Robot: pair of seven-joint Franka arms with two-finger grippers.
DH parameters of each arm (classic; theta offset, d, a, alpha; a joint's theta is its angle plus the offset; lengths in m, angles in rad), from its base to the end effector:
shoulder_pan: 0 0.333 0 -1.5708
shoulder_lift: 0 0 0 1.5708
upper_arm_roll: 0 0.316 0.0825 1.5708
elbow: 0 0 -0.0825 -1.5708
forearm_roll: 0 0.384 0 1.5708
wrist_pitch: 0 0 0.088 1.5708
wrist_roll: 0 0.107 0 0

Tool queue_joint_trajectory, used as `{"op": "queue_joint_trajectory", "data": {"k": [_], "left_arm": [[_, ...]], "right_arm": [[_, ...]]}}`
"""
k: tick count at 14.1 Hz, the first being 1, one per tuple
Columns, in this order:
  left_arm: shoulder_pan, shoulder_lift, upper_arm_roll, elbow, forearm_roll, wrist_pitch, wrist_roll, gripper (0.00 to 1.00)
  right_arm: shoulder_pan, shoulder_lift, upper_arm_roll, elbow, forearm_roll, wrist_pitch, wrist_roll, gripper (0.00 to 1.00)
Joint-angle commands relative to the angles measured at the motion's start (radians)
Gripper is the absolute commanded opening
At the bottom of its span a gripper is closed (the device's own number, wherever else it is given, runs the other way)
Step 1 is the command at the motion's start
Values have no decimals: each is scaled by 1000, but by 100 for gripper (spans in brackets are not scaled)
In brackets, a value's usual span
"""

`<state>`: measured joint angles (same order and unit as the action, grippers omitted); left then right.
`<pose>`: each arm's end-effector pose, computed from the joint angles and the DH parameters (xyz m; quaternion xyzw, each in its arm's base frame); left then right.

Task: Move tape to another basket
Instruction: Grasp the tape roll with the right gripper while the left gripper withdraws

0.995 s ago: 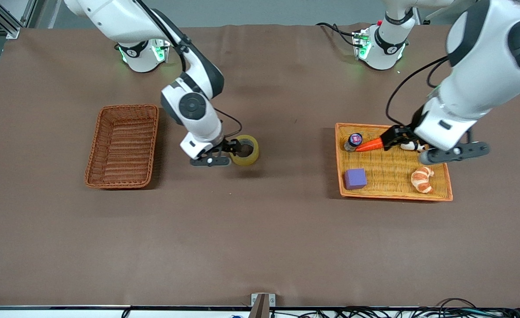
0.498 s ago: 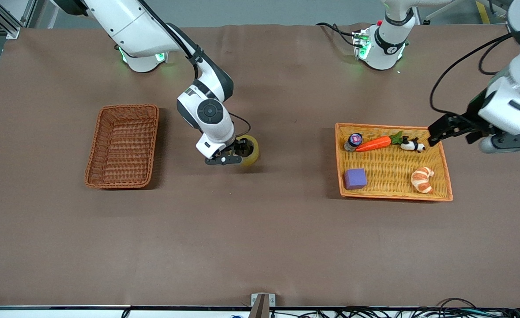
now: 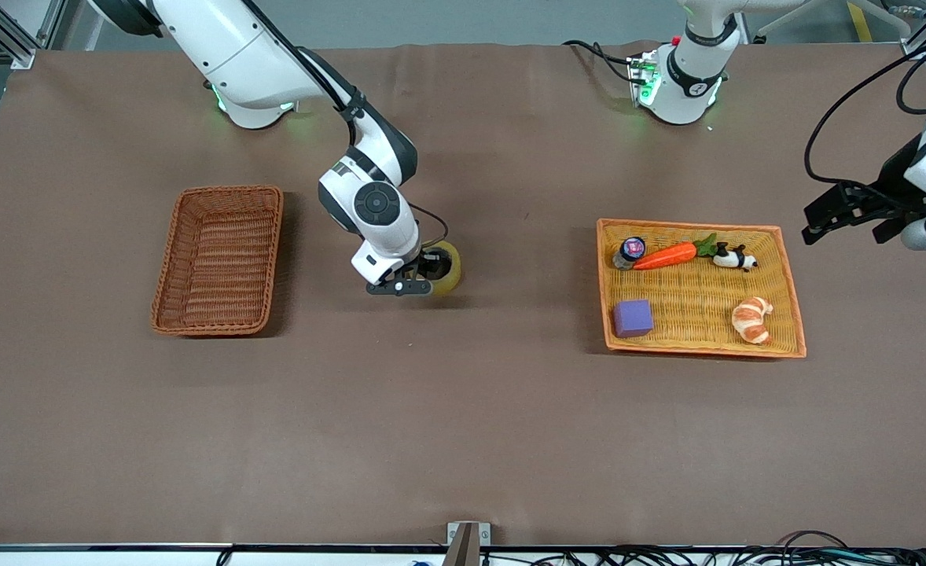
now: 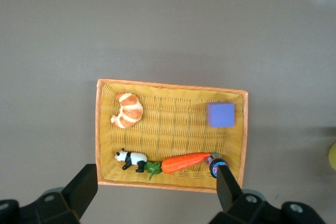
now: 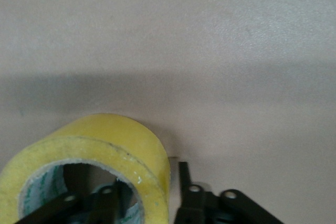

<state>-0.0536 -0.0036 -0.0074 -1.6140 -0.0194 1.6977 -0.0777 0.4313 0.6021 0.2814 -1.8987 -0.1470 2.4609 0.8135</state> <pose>0.5642 -0.0363 0.6176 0.9990 0.0091 0.0429 0.0126 0.4809 0.4062 0.1913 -0.9993 0.0159 0.0268 0.0205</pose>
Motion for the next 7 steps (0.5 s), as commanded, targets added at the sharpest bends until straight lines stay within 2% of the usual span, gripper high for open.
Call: {"op": "queue_joint_trajectory", "data": {"k": [1, 4, 7], "left_arm": [[-19, -64, 37, -78, -7, 19, 21, 100], [-17, -46, 34, -67, -5, 10, 19, 100], [-11, -42, 32, -61, -5, 7, 22, 100]], "right_arm": [[-9, -1, 7, 15, -23, -13, 52, 0], [-54, -59, 10, 35, -22, -86, 32, 0], [-132, -224, 4, 35, -22, -282, -86, 0]]}}
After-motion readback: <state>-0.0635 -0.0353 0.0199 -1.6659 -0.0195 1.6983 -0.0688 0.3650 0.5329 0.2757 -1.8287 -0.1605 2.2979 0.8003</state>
